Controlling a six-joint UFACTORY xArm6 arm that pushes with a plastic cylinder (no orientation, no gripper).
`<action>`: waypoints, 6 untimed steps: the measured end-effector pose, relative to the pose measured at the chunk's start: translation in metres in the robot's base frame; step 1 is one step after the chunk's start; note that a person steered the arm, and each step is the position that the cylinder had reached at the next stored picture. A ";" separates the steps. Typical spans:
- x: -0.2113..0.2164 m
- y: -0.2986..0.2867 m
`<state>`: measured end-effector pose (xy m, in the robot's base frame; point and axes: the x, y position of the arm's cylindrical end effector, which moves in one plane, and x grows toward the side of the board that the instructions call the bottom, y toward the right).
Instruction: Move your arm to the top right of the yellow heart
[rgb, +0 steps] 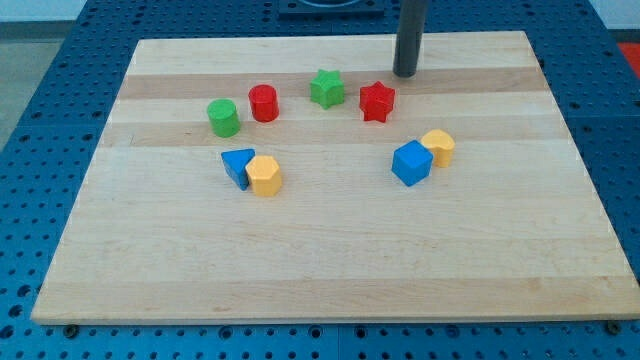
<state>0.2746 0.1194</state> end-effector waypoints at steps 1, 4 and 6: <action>0.001 0.092; 0.121 0.076; 0.008 0.046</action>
